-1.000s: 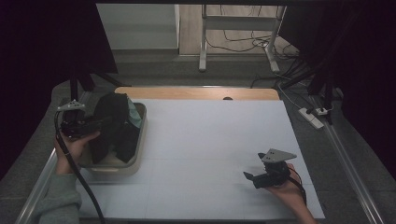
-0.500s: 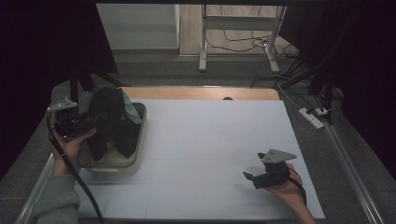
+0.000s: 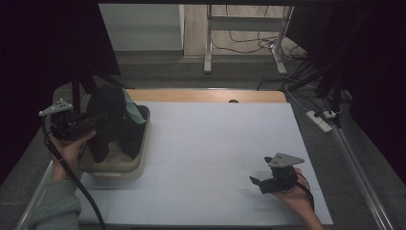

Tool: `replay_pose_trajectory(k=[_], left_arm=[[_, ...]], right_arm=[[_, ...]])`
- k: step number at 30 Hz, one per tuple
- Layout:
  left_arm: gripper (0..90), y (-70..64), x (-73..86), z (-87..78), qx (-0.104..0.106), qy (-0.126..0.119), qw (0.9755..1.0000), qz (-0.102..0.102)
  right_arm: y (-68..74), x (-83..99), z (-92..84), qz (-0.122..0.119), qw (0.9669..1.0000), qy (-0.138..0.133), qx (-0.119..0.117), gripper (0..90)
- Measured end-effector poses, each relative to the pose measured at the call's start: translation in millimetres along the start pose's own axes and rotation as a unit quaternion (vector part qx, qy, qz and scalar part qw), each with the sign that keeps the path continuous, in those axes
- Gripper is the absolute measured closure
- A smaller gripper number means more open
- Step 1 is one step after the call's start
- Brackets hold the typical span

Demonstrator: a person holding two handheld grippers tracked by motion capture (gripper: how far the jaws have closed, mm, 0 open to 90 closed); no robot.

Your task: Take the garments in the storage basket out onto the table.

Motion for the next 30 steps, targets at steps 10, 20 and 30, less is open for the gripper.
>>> replay_pose_trajectory(k=[10, 20, 30], left_arm=[[55.4, -3.8, -5.5, -7.6, 0.009, -0.027, 0.9996, -0.003], [55.4, -10.9, -10.9, -15.8, 0.024, -0.050, 0.9985, -0.003], [55.4, -15.6, -14.5, -20.8, 0.032, -0.065, 0.9974, 0.000]], right_arm=[[0.4, 0.1, 0.6, -0.002, 1.0000, 0.001, 0.000, 7.0], [0.7, -0.5, 0.3, 0.000, 1.0000, 0.000, 0.001, 7.0], [-0.1, -0.2, 0.1, 0.000, 1.0000, 0.000, 0.002, 7.1]])
Point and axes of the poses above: each handheld gripper's, and its own axes: z roughly forward along the jaws, x roughly out of its underside, y roughly to its left, the point moved 7 cm from there along z, roughly forward along the jaws, and after that the axes turned 13 degrees about -z, right-handed, at the moved point
